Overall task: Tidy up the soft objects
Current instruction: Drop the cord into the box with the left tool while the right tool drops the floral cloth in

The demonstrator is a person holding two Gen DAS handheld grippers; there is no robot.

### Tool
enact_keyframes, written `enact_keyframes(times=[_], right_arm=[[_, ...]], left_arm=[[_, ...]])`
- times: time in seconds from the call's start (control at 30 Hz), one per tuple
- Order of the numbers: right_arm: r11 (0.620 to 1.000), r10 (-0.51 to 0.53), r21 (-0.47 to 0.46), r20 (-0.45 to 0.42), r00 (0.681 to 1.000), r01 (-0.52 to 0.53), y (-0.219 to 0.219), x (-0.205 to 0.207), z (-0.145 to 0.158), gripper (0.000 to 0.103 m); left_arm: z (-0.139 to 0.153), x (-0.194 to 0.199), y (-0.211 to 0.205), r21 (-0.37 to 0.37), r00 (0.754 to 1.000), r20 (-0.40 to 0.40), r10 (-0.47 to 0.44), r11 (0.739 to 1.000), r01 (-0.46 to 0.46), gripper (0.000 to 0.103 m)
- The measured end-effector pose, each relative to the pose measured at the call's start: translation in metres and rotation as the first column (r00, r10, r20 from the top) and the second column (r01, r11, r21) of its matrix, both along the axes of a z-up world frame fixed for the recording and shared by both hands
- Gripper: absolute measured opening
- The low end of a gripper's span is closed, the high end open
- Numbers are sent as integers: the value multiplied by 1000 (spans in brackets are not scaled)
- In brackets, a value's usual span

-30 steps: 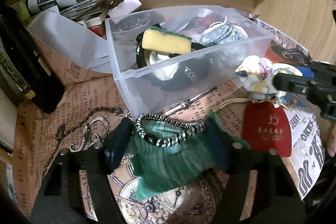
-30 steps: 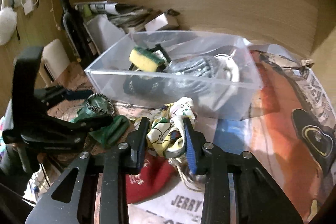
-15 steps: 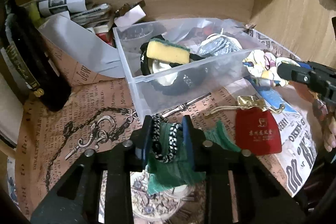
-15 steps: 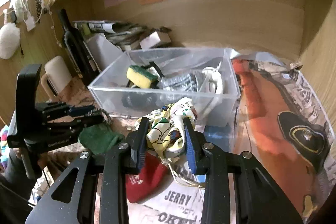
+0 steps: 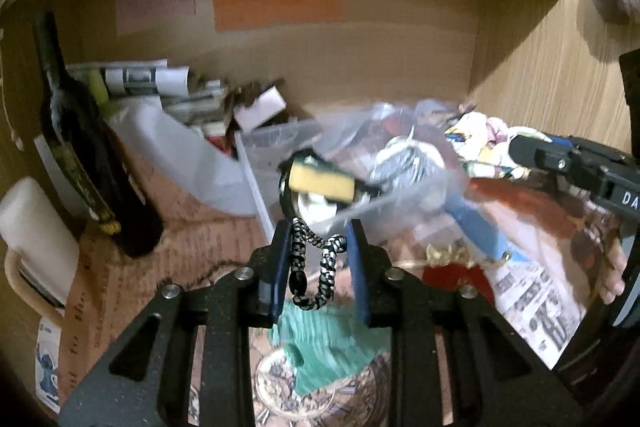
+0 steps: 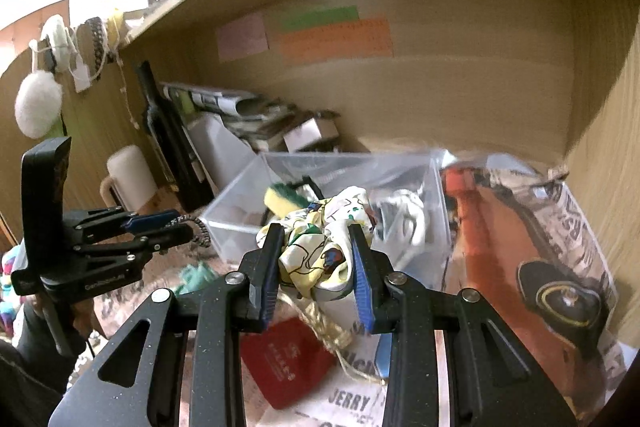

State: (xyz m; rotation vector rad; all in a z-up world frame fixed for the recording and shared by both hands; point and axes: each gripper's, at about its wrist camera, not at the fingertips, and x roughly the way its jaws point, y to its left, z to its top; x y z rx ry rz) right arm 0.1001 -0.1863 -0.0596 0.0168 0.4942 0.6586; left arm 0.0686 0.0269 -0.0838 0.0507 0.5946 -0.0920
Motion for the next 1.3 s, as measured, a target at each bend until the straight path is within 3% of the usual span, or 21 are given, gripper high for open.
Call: enact_keyframes(times=[0.33,0.63,0.87,1.1,1.2,1.27,1.3], right_arm=[[1000,11,13,66,998,-12,18,14,18,29],[1000,6,-28,53,999,-4,46,49,11,29],[995,-4,-98,-48,999,-1,65,87,-17,29],[983,-20,-185,-144,989,-7,77,102,-42,29],[981,-24,-193,-149,989,-6,76,100,-41,43],[981,-33,-196,-127,991,8,75,94,-37,60],[981,-36,-195,-108,993,15,73,90,-33,62]], left_arm=[[18,38,3,-4,997,63,42,999,-42,28],[-8,96,10,-40,996,-81,27,999,-30,28],[-28,113,12,-62,988,-157,7,998,-17,28],[-28,109,5,-41,988,-151,-18,999,12,50],[-27,107,7,-45,988,-150,-25,999,18,53],[-24,102,8,-48,990,-137,-22,999,16,55],[-20,99,8,-48,992,-127,-22,999,16,58]])
